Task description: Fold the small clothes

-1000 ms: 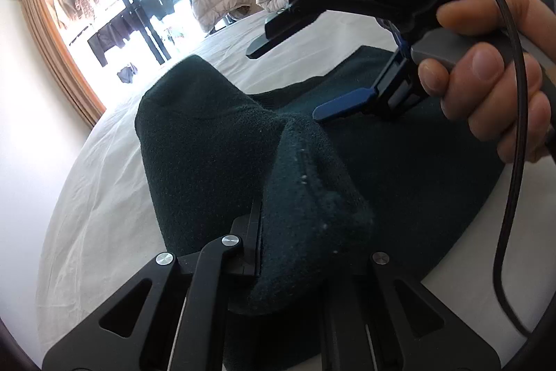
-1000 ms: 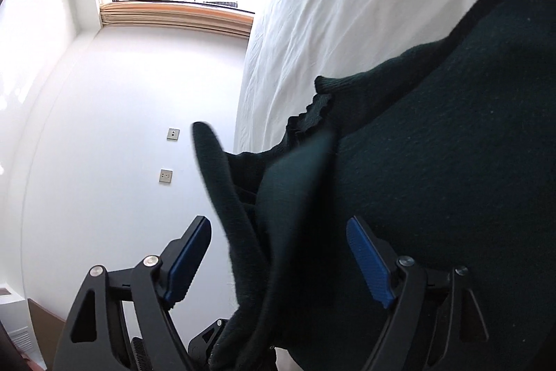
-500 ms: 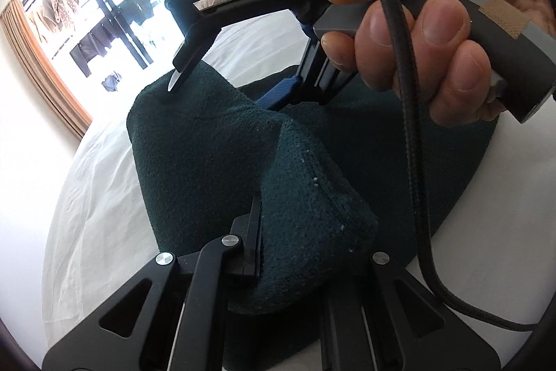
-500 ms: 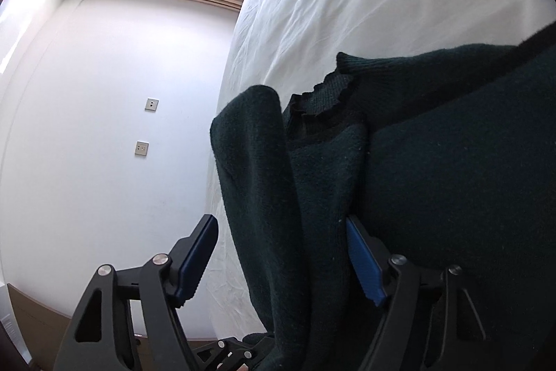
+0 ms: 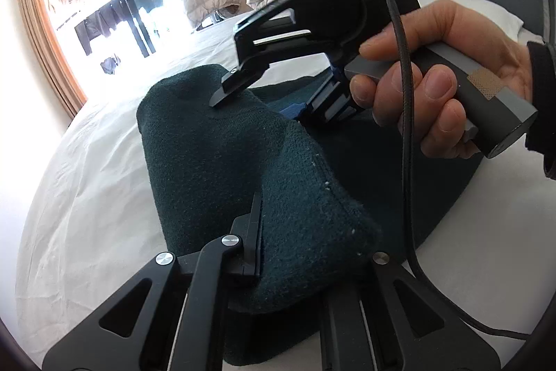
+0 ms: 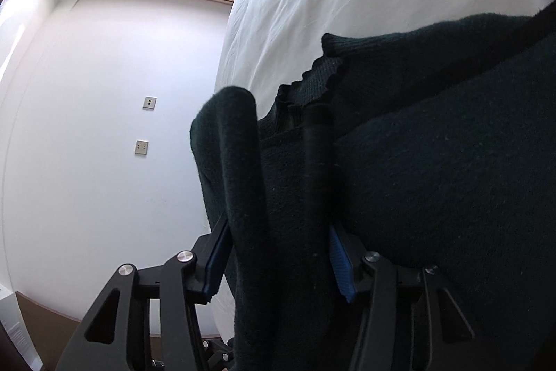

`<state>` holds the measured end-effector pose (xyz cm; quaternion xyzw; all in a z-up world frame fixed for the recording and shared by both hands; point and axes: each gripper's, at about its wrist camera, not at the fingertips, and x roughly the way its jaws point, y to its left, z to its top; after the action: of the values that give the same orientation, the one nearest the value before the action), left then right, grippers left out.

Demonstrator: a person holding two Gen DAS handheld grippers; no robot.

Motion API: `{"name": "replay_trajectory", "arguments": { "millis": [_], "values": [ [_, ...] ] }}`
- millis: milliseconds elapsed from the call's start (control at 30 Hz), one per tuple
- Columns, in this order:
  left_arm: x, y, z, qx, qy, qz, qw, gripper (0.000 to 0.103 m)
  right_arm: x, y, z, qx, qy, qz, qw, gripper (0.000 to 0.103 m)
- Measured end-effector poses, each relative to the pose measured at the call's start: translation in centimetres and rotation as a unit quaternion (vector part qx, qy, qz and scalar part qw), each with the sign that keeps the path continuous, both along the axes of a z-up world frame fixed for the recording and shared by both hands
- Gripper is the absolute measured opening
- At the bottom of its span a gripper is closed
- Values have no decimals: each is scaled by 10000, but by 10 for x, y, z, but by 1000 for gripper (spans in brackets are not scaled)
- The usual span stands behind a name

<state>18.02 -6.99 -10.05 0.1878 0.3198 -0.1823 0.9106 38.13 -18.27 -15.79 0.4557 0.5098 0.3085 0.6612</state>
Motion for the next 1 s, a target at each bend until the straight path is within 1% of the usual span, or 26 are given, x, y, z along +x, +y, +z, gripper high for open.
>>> {"name": "replay_trajectory", "arguments": {
  "millis": [67, 133, 200, 233, 267, 300, 367, 467, 533, 600, 633, 667, 733, 867, 1000],
  "values": [
    [-3, 13, 2, -200, 20, 120, 9997, 7, 0, -1, 2, 109, -62, 6, 9999, 55],
    [-3, 23, 0, -318, 94, 222, 9992, 7, -1, -2, 2, 253, -183, 8, 9995, 55],
    [-1, 24, -3, -226, 147, 218, 9994, 7, -2, -1, 0, 334, -230, -27, 9992, 54],
    [1, 24, -4, -192, 160, 190, 9995, 7, -4, -4, 2, 293, -232, -3, 9993, 53],
    [1, 22, -4, -131, 164, 157, 9997, 7, -3, -1, 2, 221, -221, 30, 9995, 49],
    [0, 20, -4, -62, 163, 124, 9998, 7, -2, 1, 2, 189, -208, 57, 9996, 47],
    [-1, 14, -5, 77, 101, 51, 9999, 7, 0, 4, 4, 212, -218, 85, 9995, 47],
    [-2, 9, -8, 360, 65, -19, 9993, 7, -3, -2, 8, 139, -300, 111, 9994, 46],
    [-3, 6, -9, 455, 84, -29, 9989, 7, -1, 1, 11, 38, -353, 169, 9992, 44],
    [-2, 7, -7, 469, 93, -26, 9989, 7, -1, 3, 17, -129, -461, 194, 9987, 36],
    [-3, 8, -6, 474, 90, -31, 9988, 7, -1, 4, 19, -249, -495, 204, 9983, 25],
    [-1, 10, -7, 468, 101, -43, 9988, 7, -1, 4, 20, -362, -523, 197, 9978, 16],
    [3, 1, -8, 474, 111, -51, 9988, 7, -2, 5, 23, -582, -653, 157, 9960, 14],
    [6, -1, -8, 472, 125, -67, 9988, 7, -8, 2, 38, -1043, -873, 100, 9907, 14],
    [6, -9, -2, 488, 80, -203, 9986, 7, -19, -15, 56, -1481, -1067, 41, 9832, 13]
  ]
}}
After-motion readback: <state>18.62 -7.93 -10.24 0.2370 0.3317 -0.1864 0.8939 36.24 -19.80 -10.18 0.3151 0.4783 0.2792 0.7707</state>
